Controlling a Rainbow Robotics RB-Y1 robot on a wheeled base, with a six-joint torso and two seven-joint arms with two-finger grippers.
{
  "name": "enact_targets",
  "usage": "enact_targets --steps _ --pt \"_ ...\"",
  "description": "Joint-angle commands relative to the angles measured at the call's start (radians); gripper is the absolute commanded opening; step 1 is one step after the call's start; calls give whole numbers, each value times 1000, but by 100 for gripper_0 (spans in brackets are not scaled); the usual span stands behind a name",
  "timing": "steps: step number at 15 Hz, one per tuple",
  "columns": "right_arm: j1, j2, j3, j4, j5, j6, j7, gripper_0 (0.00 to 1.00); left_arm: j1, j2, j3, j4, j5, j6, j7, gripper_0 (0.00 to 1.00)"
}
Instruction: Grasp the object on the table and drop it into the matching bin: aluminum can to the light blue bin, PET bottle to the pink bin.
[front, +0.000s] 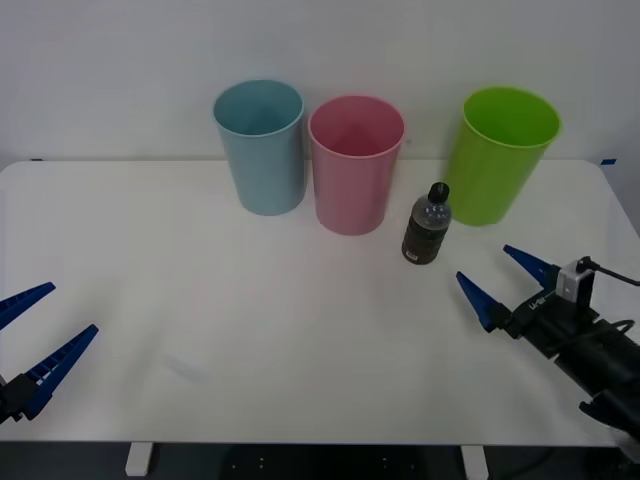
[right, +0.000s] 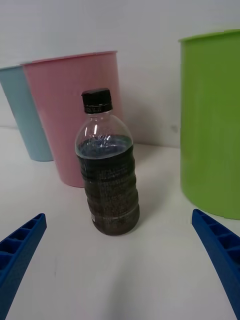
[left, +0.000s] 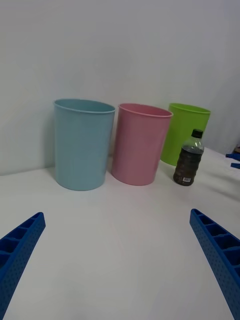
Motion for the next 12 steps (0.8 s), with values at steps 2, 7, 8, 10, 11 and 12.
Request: enact_targets --steps 2,7,8,10,11,12 --pt "-73 23 2 81 35 5 17 100 0 0 0 0 0 0 0 100" --pt "-122 60 0 100 84 54 32 100 0 0 0 0 0 0 0 100" --pt "-142 63 -2 123 88 56 33 100 0 0 0 0 0 0 0 100" --pt "-188 64 -2 190 92 56 44 100 0 0 0 0 0 0 0 100" --pt "-211 64 -2 221 92 59 52 100 0 0 0 0 0 0 0 100" --pt "-228 64 -2 239 95 65 59 100 0 0 0 0 0 0 0 100"
